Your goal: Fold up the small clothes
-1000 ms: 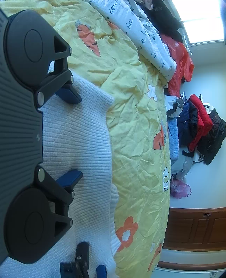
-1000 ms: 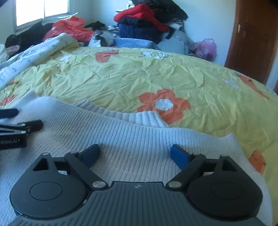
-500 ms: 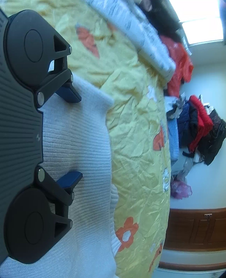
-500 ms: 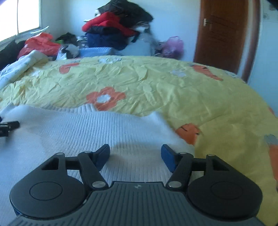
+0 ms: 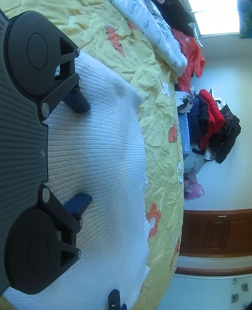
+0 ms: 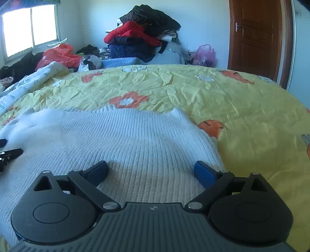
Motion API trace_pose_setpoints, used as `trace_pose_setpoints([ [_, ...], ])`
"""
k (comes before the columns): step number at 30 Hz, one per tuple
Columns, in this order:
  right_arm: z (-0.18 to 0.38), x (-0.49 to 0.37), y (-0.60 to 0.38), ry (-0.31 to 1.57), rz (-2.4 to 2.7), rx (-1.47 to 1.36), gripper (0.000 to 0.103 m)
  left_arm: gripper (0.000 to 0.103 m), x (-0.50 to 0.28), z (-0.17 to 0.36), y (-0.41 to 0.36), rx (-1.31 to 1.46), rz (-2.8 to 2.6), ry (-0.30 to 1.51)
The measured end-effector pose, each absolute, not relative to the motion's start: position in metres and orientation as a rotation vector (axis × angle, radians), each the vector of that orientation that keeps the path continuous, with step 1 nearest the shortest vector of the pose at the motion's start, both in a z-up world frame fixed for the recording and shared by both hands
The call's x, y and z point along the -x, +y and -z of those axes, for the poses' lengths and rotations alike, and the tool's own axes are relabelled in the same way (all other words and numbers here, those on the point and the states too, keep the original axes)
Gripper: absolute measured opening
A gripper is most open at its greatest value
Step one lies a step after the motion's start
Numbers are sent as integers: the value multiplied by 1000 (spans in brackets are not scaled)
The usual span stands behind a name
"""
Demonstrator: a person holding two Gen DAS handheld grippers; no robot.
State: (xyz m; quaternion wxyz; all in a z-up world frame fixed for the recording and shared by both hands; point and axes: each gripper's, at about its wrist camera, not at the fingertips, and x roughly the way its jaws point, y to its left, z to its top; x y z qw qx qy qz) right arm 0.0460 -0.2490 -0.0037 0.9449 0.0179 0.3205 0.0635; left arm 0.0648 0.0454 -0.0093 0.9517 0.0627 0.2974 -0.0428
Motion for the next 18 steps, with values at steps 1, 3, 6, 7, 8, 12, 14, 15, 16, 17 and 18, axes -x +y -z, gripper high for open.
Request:
trace_pose_setpoints([
  [1, 4, -45, -250, 650, -131, -42, 95, 93, -63, 7, 47, -126, 84, 607],
  [3, 4, -42, -250, 638, -129, -46, 95, 93, -52, -2, 52, -113, 58, 612],
  [6, 5, -38, -249, 617, -118, -45, 95, 93, -20, -17, 71, -38, 71, 590],
  [7, 5, -40, -250, 612, -116, -46, 95, 93, -12, -17, 81, -8, 75, 601],
  [8, 6, -39, -249, 608, -114, -47, 95, 93, -9, -13, 89, 12, 64, 639],
  [12, 6, -40, -250, 599, -115, -53, 95, 97, -9, 6, 103, -7, 71, 650],
  [14, 7, -39, -250, 598, -114, -52, 95, 102, -19, 6, 96, -25, 31, 663],
  [15, 6, -39, -250, 597, -115, -53, 95, 103, -21, 5, 93, -30, 14, 662],
  [16, 7, -38, -250, 597, -116, -57, 95, 102, -21, 2, 91, -32, 0, 661],
  [17, 7, -38, -251, 596, -117, -61, 95, 102, -17, -2, 88, -29, -15, 654],
  [18, 7, -37, -251, 593, -118, -65, 95, 101, -10, -6, 88, -21, -23, 643],
])
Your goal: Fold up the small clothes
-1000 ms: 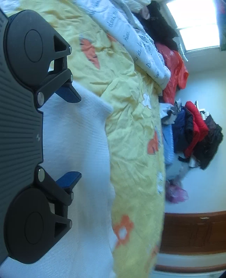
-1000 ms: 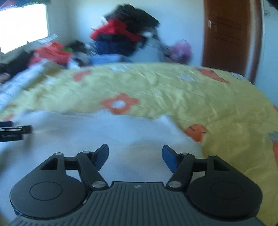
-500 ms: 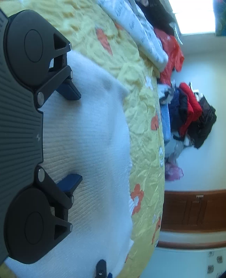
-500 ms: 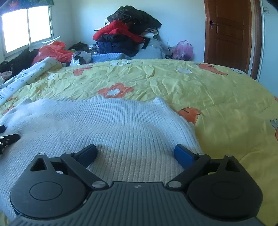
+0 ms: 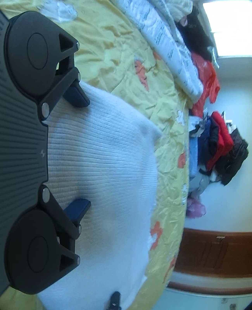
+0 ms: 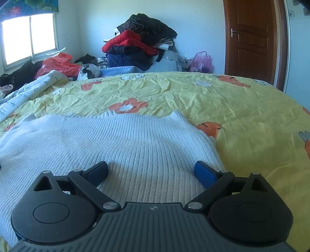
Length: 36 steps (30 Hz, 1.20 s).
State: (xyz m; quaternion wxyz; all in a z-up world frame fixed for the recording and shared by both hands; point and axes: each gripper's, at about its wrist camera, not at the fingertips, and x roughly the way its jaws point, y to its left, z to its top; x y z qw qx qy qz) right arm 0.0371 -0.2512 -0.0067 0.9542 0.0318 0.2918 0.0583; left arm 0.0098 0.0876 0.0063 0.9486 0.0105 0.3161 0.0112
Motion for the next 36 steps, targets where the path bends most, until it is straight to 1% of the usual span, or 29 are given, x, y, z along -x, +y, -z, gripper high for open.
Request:
trace_pose_setpoints([
  [2, 7, -34, -252, 583, -122, -72, 95, 101, 11, -14, 91, 17, -36, 608],
  [4, 7, -33, -253, 574, -129, -81, 95, 101, 36, -17, 103, 134, -53, 589],
  [7, 7, -32, -255, 565, -137, -98, 95, 101, 60, -12, 135, 393, -82, 656],
  [10, 7, -30, -258, 555, -146, -116, 96, 101, 66, 3, 170, 695, -106, 710],
  [15, 6, -28, -260, 540, -157, -137, 96, 101, 50, 8, 196, 966, -69, 692],
  [19, 7, -25, -261, 530, -161, -152, 96, 100, 23, 14, 187, 991, -73, 693],
  [23, 7, -25, -262, 526, -166, -161, 96, 100, 12, 8, 167, 895, -168, 662],
  [24, 7, -25, -263, 524, -168, -165, 96, 98, 10, 7, 164, 871, -186, 657],
  [25, 7, -24, -263, 523, -170, -170, 96, 78, 11, 6, 160, 829, -222, 654],
  [27, 7, -24, -265, 519, -174, -182, 96, 44, 5, 4, 151, 696, -332, 680],
  [30, 7, -23, -266, 515, -180, -193, 96, 41, 2, 2, 149, 670, -324, 686],
  [33, 7, -23, -267, 513, -185, -202, 97, 31, 3, -3, 153, 700, -337, 673],
  [36, 7, -23, -268, 511, -187, -206, 97, 27, 5, -17, 140, 639, -350, 640],
])
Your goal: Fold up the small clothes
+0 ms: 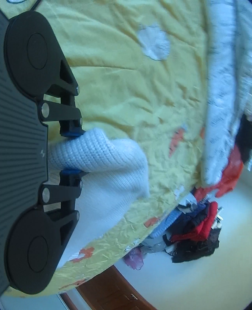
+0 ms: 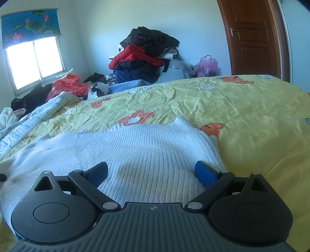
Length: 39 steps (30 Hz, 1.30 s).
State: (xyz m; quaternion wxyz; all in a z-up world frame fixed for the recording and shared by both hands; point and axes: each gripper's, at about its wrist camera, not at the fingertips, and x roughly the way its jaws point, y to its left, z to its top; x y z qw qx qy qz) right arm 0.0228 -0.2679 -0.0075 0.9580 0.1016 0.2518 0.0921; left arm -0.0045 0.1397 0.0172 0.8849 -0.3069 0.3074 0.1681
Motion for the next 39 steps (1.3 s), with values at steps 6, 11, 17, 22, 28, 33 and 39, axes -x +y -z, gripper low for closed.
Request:
trace_pose_setpoints([
  [6, 8, -23, -268, 512, -184, -202, 97, 26, 14, -47, 8, -61, -152, 447],
  [11, 7, -24, -265, 524, -176, -188, 97, 26, 40, 14, -73, -548, 24, 385],
  [17, -19, -36, -263, 611, -197, -250, 98, 26, 48, 22, -69, -613, 30, 339],
  [22, -42, -74, -246, 767, -466, -537, 102, 27, 52, 21, -71, -683, 21, 306],
  [28, -20, -147, -188, 1008, -553, -566, 101, 27, 52, 16, -68, -701, 32, 283],
  [33, -19, -187, -147, 1114, -688, -640, 101, 27, 59, 28, -71, -784, 54, 241],
  [39, -23, -190, -130, 1106, -694, -447, 29, 27, 59, 29, -74, -824, 76, 214],
])
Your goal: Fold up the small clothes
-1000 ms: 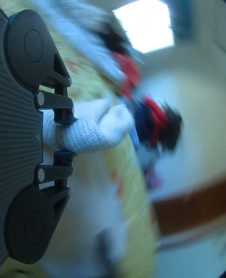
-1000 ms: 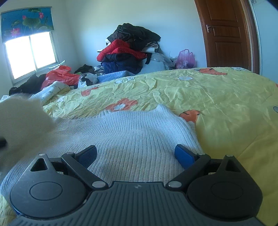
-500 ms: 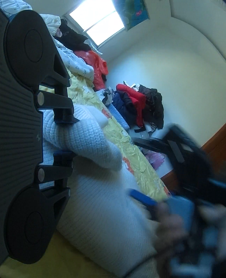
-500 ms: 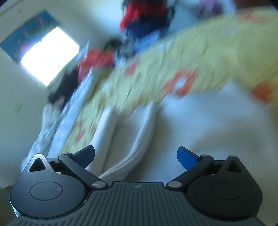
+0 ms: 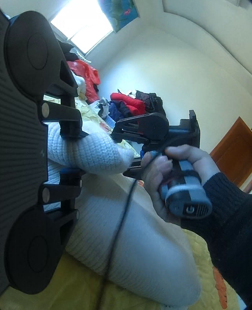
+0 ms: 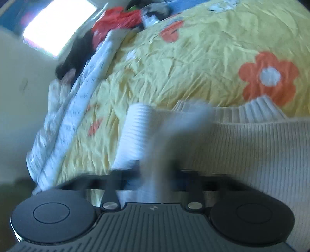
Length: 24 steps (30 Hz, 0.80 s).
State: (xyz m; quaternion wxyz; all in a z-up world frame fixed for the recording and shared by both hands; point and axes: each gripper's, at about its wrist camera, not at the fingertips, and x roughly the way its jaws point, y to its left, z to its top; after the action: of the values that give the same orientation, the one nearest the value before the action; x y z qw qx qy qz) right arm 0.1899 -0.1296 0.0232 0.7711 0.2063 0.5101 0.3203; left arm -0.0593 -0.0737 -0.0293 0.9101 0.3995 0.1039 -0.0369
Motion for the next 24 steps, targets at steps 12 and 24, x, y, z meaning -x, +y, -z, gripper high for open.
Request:
trace_pose_setpoints([
  [12, -93, -160, -258, 854, -675, -345, 18, 27, 67, -20, -149, -777, 276, 71],
  [24, -25, -114, -398, 842, -370, -680, 62, 27, 75, 47, -205, -943, 423, 72],
])
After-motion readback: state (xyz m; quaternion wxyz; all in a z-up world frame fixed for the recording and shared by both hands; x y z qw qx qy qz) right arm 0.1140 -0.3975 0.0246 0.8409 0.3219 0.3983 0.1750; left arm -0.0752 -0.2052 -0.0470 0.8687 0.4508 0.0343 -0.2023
